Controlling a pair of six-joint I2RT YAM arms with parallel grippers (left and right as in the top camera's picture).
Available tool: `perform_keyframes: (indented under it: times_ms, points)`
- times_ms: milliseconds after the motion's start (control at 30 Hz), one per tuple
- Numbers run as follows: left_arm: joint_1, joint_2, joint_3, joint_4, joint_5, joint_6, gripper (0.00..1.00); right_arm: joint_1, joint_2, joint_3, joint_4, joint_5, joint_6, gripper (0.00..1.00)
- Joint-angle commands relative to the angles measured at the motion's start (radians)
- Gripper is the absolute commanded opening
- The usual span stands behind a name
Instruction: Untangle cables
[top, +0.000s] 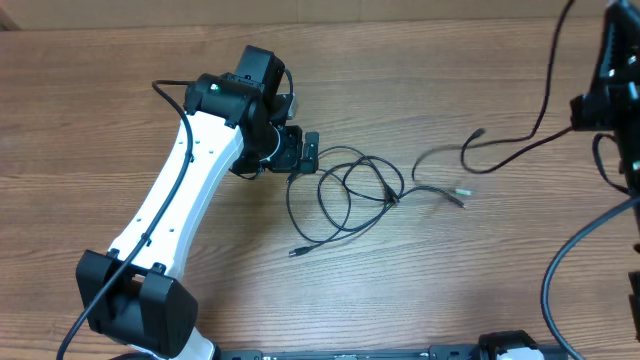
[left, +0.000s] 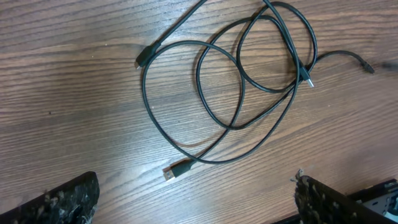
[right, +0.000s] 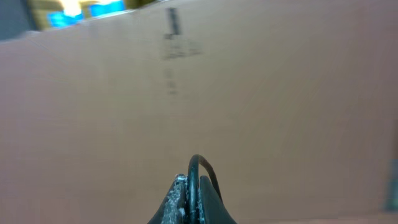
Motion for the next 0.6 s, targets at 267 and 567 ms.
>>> perform_keyframes:
  times_ms: [267,567]
  points:
    - [-0.006,-0.004,0.003,0.003,0.008,0.016,1.00,-0.005,0.120,0.016,0.029,0.543,-0.103,0.04]
    - [-0.006,-0.004,0.003,0.003,0.008,0.016,1.00,-0.149,0.219,0.015,0.161,0.703,-0.250,0.04]
